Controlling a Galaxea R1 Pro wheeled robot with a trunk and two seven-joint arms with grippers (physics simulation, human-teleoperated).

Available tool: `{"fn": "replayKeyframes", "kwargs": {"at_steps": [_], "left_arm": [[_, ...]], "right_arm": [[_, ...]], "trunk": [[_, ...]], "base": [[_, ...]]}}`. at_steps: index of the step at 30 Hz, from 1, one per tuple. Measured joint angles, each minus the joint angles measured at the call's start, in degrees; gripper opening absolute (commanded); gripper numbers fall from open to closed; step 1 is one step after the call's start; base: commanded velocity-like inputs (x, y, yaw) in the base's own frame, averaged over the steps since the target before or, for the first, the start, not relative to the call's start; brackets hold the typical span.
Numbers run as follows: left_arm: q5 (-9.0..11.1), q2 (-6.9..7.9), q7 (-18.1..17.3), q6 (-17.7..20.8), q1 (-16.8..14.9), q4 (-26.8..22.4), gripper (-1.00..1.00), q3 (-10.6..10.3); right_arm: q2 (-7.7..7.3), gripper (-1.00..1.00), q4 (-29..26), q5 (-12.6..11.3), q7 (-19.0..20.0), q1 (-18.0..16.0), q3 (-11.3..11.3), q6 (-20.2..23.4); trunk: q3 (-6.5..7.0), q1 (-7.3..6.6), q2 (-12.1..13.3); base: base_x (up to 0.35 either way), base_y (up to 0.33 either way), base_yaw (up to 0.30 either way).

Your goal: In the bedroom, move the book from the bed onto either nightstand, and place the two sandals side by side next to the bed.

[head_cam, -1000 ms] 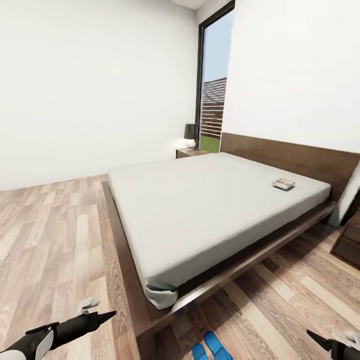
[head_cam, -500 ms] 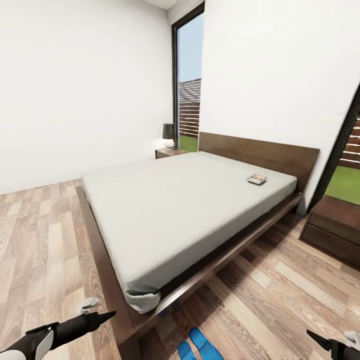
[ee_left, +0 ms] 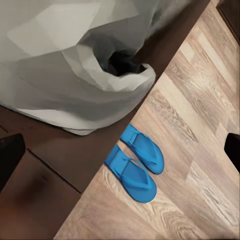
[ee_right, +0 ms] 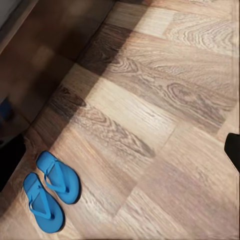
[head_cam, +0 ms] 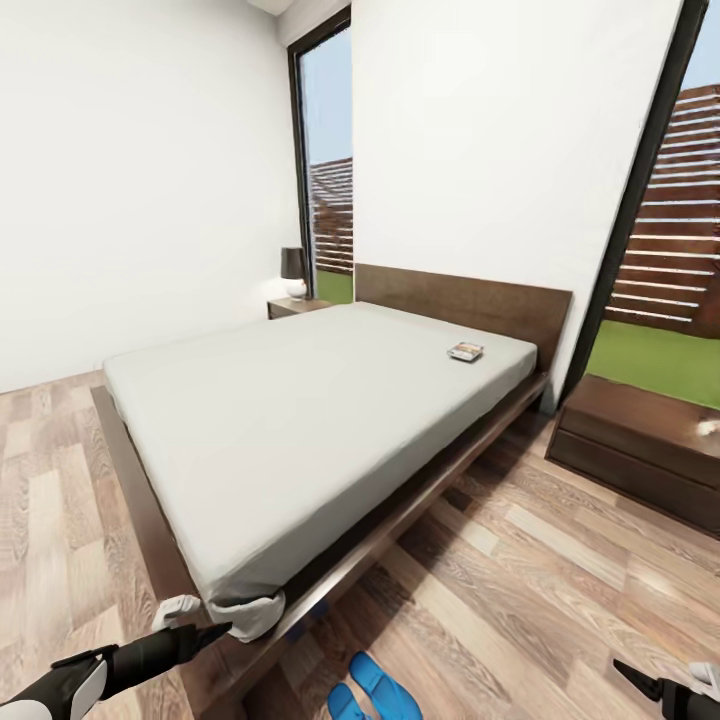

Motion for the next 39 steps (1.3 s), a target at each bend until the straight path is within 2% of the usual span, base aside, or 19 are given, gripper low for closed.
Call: {"fn": "replayKeyframes", "kwargs": {"at_steps": [5,8,15,17,21,26,39], "left_arm": [[0.0,0.0,0.0,0.0,0.0,0.0,1.0,0.0],[-1.4,0.12,0.3,0.9,0.1,0.1,1.0,-1.7],[-1.0,0.02,0.1,1.0,1.7,0.2,1.0,-1.6],[-0.7,0.0,-0.1,1.1,0.1,2.4,1.0,-1.9],[-0.5,-0.01,-0.1,1.0,0.0,2.3,1.0,-1.7],[0.0,0.0,-0.1,0.3,0.0,0.0,1.0,-0.4],[0.0,0.0,-0.1,0.3,0.0,0.0,1.0,-0.4]], "right_arm": [[0.0,1.0,0.0,0.0,0.0,0.0,0.0,0.0],[0.0,1.0,0.0,0.0,0.0,0.0,0.0,0.0],[0.0,1.0,0.0,0.0,0.0,0.0,0.0,0.0],[0.0,1.0,0.0,0.0,0.0,0.0,0.0,0.0],[0.0,1.0,0.0,0.0,0.0,0.0,0.0,0.0],[0.01,1.0,0.0,0.0,0.0,0.0,0.0,0.0],[0.01,1.0,0.0,0.0,0.0,0.0,0.0,0.0]], "trunk": [[0.0,0.0,0.0],[-0.01,0.0,0.0],[-0.01,0.0,0.0],[-0.01,0.0,0.0],[-0.01,0.0,0.0],[0.0,0.0,0.0],[0.0,0.0,0.0]], "base": [[0.0,0.0,-0.282],[0.0,0.0,-0.282],[0.0,0.0,-0.282],[0.0,0.0,-0.282],[0.0,0.0,-0.241],[0.0,0.0,-0.073],[0.0,0.0,-0.006]]}}
